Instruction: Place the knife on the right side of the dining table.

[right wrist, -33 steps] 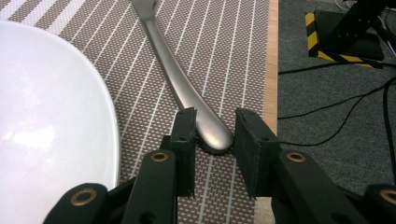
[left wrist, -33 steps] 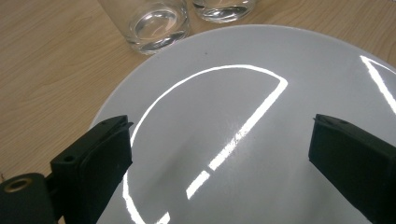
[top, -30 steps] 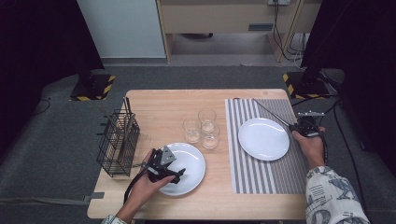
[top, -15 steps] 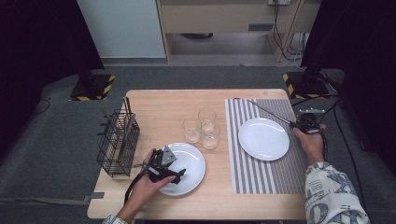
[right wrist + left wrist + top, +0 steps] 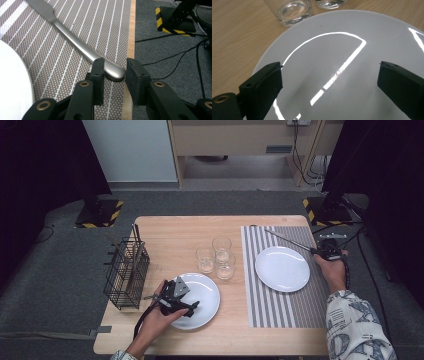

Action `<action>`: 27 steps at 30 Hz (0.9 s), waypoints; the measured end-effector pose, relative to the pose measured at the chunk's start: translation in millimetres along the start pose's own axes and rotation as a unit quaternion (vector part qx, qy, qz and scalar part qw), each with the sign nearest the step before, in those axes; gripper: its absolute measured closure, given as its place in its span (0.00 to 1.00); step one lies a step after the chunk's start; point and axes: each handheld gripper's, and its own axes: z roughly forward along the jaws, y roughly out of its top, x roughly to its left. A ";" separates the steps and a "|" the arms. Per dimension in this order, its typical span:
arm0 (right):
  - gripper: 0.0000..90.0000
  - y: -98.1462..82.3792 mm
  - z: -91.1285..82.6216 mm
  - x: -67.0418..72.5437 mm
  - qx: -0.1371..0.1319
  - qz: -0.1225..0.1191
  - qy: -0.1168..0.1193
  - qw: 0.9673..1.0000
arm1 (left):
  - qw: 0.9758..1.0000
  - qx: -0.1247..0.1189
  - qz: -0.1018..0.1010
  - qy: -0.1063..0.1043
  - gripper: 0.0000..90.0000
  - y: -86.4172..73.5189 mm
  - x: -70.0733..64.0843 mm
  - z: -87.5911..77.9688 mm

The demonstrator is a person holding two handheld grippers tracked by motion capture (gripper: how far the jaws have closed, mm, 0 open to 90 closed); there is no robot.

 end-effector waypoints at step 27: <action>0.75 6.8 1.6 10.0 -0.011 0.004 0.005 1.000 | 1.000 0.006 0.000 0.001 0.05 -2.7 1.1 2.0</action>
